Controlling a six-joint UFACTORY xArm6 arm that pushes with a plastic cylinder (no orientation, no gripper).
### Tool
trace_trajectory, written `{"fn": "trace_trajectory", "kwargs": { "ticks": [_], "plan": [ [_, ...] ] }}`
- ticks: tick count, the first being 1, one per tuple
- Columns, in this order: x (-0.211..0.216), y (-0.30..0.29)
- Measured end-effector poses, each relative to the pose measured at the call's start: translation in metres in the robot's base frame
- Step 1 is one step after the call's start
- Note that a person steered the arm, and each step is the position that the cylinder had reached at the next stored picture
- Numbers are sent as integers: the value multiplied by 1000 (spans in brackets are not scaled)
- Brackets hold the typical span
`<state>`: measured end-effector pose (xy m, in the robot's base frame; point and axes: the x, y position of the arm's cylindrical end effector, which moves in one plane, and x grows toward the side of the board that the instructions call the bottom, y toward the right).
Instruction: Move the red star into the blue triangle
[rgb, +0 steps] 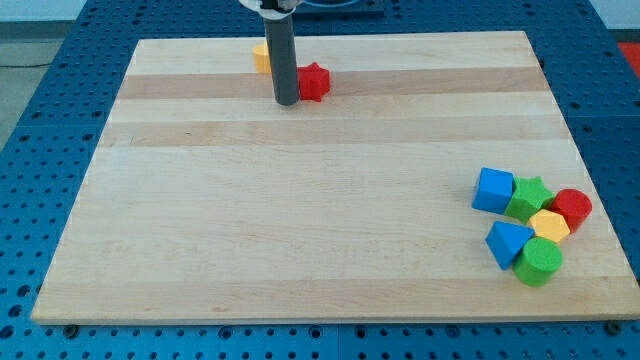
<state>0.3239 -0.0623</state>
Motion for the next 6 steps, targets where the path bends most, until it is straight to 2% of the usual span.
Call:
{"fn": "trace_trajectory", "kwargs": {
  "ticks": [2,4,6],
  "plan": [
    [-48,-3],
    [-38,44],
    [11,56]
  ]
}}
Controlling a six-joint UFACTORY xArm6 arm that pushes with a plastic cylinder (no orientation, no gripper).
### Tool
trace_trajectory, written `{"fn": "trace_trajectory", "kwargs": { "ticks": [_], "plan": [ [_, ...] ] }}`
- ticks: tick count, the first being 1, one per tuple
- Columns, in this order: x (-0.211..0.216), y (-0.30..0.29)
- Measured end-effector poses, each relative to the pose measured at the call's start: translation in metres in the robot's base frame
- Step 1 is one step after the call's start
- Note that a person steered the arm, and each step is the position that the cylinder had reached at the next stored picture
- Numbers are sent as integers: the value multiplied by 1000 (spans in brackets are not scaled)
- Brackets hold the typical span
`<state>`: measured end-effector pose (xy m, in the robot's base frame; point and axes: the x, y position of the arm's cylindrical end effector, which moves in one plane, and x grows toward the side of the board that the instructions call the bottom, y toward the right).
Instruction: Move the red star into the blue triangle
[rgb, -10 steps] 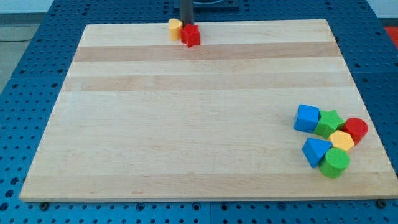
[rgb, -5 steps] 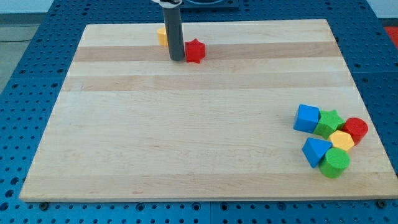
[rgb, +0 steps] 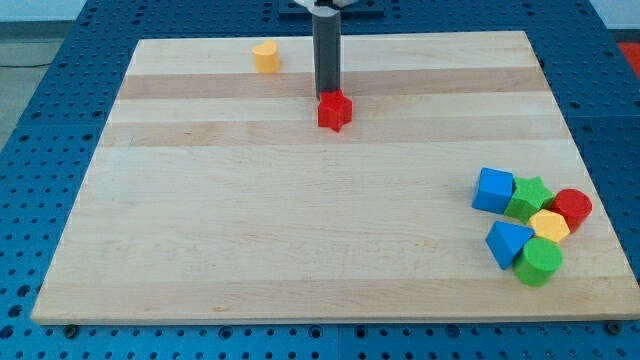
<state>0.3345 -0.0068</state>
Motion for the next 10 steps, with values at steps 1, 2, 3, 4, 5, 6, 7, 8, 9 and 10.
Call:
{"fn": "trace_trajectory", "kwargs": {
  "ticks": [1,2,3,4,5,6,7,8,9,10],
  "plan": [
    [34,0],
    [74,0],
    [115,0],
    [153,7],
    [179,12],
    [176,-7],
    [152,-14],
    [137,-9],
    [136,12],
    [152,55]
  ]
}}
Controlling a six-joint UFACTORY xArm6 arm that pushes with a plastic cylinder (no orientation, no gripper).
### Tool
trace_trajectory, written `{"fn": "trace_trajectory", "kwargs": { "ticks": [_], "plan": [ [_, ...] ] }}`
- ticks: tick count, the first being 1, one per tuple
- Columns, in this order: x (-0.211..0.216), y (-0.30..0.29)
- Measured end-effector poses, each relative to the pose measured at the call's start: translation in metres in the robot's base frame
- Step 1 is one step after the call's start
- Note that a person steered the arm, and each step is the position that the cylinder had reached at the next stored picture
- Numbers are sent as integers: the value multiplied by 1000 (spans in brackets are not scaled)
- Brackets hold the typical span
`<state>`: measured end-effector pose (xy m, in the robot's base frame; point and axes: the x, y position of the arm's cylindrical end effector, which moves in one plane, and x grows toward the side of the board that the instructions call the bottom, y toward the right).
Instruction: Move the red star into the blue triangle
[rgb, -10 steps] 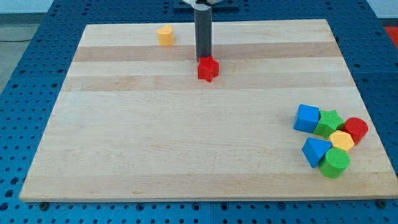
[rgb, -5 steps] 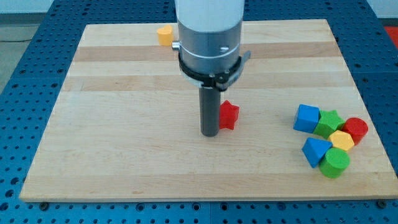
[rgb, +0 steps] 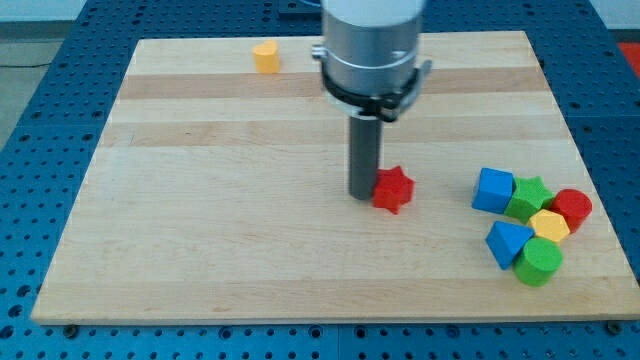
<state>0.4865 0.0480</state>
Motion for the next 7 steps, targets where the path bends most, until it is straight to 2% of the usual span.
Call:
{"fn": "trace_trajectory", "kwargs": {
  "ticks": [2,4,5,7],
  "plan": [
    [28,69],
    [2,59],
    [-4,75],
    [16,89]
  ]
}}
